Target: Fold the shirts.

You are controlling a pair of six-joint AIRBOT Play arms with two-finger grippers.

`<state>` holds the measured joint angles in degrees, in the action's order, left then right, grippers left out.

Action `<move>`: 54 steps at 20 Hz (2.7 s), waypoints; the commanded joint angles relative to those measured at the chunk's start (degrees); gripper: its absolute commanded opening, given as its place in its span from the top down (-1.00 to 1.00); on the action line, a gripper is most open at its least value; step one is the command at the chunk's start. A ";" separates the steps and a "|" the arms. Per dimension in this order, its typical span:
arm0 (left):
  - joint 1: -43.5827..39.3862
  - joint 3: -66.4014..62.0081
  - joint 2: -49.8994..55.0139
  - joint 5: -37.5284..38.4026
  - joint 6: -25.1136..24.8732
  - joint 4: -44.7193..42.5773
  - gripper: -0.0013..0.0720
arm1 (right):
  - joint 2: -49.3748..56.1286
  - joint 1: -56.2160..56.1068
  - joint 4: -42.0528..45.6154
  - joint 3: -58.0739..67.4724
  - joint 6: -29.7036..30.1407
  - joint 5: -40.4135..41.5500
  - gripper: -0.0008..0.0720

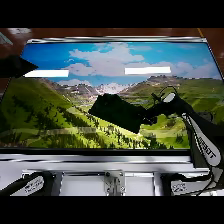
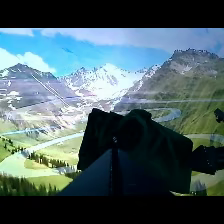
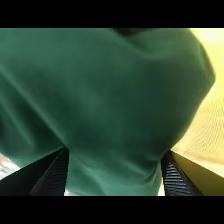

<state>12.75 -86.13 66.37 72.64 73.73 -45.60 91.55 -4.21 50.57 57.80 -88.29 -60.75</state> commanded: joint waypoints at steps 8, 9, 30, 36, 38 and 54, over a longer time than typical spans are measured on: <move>-2.34 0.04 0.09 -0.20 -0.02 0.11 0.86 | -11.19 7.72 -5.99 11.37 11.74 0.50 0.81; -2.84 0.11 0.15 -0.20 -0.31 0.11 0.86 | -13.64 10.62 -4.96 15.15 9.75 -1.18 0.81; -12.41 8.07 -0.07 -1.62 -3.89 0.13 0.86 | -22.51 48.33 48.70 21.77 -4.35 -43.98 0.81; -12.41 8.07 -0.09 -1.46 -3.85 0.13 0.86 | -27.61 51.30 44.63 -2.03 -15.74 -27.23 0.80; -12.41 8.07 -0.09 -1.49 -3.61 0.15 0.86 | -28.79 52.68 46.71 -7.43 -18.14 -24.76 0.73; -30.12 1.18 10.32 6.82 18.95 -48.48 0.17 | -27.36 23.17 27.91 23.43 2.91 -13.20 -0.89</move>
<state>-10.72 -82.70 71.96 71.44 86.26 -77.60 63.09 32.23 77.93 79.07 -89.67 -72.71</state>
